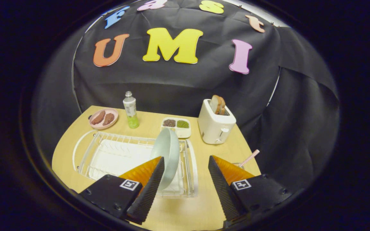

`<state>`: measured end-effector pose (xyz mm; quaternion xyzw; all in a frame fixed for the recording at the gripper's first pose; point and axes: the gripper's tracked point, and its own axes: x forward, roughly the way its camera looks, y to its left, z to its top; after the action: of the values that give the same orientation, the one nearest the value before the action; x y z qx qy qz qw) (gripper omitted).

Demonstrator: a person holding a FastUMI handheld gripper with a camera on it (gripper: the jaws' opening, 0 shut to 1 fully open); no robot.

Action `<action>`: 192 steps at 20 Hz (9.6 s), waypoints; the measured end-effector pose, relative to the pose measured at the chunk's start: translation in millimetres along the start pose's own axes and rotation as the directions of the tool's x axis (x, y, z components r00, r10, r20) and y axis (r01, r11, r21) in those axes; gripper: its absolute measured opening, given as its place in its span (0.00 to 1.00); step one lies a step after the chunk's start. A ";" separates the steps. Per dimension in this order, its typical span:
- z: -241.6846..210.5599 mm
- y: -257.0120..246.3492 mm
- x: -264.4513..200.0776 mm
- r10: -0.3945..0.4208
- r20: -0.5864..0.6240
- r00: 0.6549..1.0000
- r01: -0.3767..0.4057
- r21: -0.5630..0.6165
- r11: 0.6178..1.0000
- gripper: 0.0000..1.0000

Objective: Take the plate from the dish rack, then take the spoon from the basket and place it into the plate.

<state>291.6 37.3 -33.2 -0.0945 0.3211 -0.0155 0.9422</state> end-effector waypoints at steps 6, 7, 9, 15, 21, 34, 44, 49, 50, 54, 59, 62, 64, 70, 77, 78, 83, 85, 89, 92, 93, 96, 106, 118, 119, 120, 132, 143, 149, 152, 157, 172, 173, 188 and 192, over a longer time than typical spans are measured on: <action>14.7 3.7 46.1 -0.078 -0.092 0.993 0.065 -0.137 0.988 0.68; 12.4 3.6 52.8 -0.100 -0.139 0.985 0.078 -0.155 0.985 0.57; 7.0 13.1 59.7 -0.119 -0.244 0.962 0.075 -0.182 0.980 0.44; 10.0 10.6 61.2 -0.266 -0.338 0.903 0.180 -0.265 0.947 0.22; 11.8 29.4 46.5 -0.414 -0.304 0.858 0.335 -0.278 0.900 0.14; 29.8 55.0 12.3 -0.640 -0.002 0.769 0.611 -0.295 0.735 0.13; 33.1 51.5 -24.5 -0.570 0.115 0.813 0.581 -0.128 0.804 0.13; 1.6 36.3 -58.8 -0.439 0.111 0.892 0.446 -0.047 0.894 0.13; -6.9 38.5 -66.1 -0.396 0.112 0.911 0.403 -0.051 0.914 0.13; -58.8 39.7 -88.0 -0.233 0.109 0.966 0.234 0.001 0.972 0.13; -153.8 46.8 -74.9 -0.027 0.023 0.999 0.025 0.077 0.997 0.13; -205.7 45.7 -54.5 0.030 -0.050 0.998 -0.025 0.103 0.994 0.13; -215.5 33.1 -41.8 0.009 -0.034 0.999 -0.006 0.102 0.995 0.13; -266.1 4.9 -7.3 -0.014 -0.088 0.996 0.023 0.106 0.994 0.13; -250.4 -12.1 -12.9 0.051 0.035 0.998 -0.057 0.179 0.982 0.17; -245.2 -15.7 -14.8 0.063 0.063 0.996 -0.073 0.185 0.980 0.21; -210.0 -45.4 -16.9 0.074 0.220 0.973 -0.118 0.195 0.974 0.77; -196.9 -67.5 -12.4 0.028 0.278 0.960 -0.082 0.184 0.980 0.90; -180.8 -93.8 10.6 -0.003 0.301 0.954 -0.047 0.158 0.986 1.00; -168.4 -113.5 32.1 -0.011 0.301 0.953 -0.045 0.178 0.983 1.00; -163.6 -118.4 38.7 -0.008 0.300 0.954 -0.051 0.188 0.981 1.00; -139.4 -131.2 59.1 0.023 0.306 0.952 -0.090 0.207 0.974 1.00; -72.0 -172.9 131.3 0.072 0.301 0.951 -0.158 0.272 0.949 1.00; -64.6 -171.2 175.7 0.098 0.254 0.962 -0.178 0.317 0.932 0.29; -60.1 -169.1 168.6 0.090 0.277 0.957 -0.181 0.322 0.929 0.24; -57.0 -170.5 163.3 0.073 0.288 0.955 -0.167 0.319 0.933 0.22; -7.0 -157.1 35.1 -0.030 0.507 0.861 -0.089 0.210 0.974 0.16; -30.2 -44.6 -107.8 0.034 0.605 0.795 -0.156 0.150 0.976 0.15; -86.7 33.2 -137.3 0.074 0.624 0.778 -0.169 0.096 0.981 0.15; -111.2 63.2 -141.0 0.073 0.632 0.771 -0.168 0.092 0.981 0.15; -154.1 103.2 -134.0 0.108 0.638 0.762 -0.185 0.056 0.981 0.18; -218.1 63.5 -59.9 0.097 0.475 0.875 -0.171 0.116 0.978 0.61; -217.3 61.5 -62.1 0.096 0.479 0.872 -0.165 0.105 0.981 0.70; -198.8 -12.0 -185.1 -0.005 0.486 0.874 -0.088 0.169 0.982 1.00; -194.9 -28.1 -229.5 -0.020 0.533 0.846 -0.083 0.168 0.982 1.00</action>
<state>-8.1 -2.5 -41.0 -0.0022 0.0461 -0.0031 0.9989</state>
